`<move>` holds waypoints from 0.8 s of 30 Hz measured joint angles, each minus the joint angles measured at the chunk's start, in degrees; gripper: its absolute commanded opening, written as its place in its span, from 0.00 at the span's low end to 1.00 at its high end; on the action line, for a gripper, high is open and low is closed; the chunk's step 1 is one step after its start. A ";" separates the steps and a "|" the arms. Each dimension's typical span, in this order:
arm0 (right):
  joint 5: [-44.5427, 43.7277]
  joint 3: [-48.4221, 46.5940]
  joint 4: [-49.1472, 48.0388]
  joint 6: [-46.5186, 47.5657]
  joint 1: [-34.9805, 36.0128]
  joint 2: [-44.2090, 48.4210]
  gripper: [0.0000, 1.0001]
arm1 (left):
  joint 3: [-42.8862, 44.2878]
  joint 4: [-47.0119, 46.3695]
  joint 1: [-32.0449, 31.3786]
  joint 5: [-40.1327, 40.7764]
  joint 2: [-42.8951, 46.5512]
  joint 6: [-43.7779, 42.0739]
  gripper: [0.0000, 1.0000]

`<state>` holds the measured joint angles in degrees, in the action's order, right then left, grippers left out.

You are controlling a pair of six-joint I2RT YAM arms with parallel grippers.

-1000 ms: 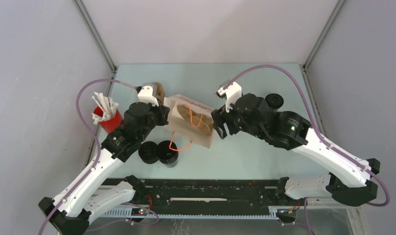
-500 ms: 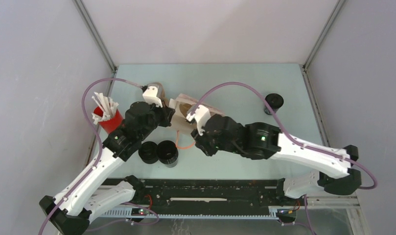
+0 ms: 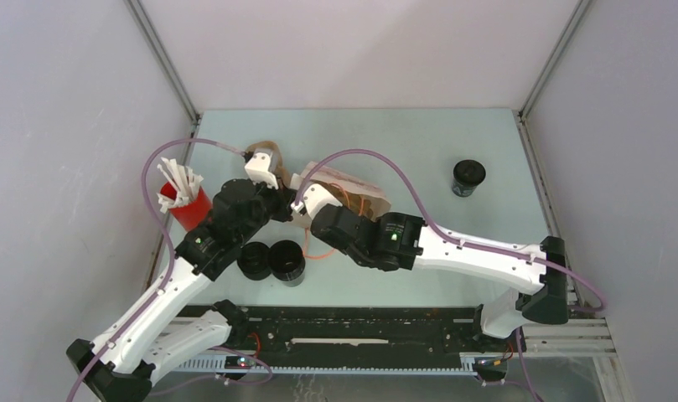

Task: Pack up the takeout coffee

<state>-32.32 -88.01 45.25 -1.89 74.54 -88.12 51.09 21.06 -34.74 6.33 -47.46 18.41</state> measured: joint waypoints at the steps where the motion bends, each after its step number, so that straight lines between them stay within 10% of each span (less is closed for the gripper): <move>1: -0.83 0.33 -0.37 0.22 -0.26 -0.09 0.16 | -0.33 -0.24 -0.09 -0.04 0.02 0.00 0.00; 24: 0.15 6.03 -2.54 9.05 -3.54 -4.81 0.36 | -14.91 -3.13 -2.05 3.89 11.74 8.66 0.00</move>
<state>-32.16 -81.97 42.72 7.16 71.00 -92.92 36.18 17.93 -36.80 10.22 -35.73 27.07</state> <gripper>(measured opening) 0.348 0.005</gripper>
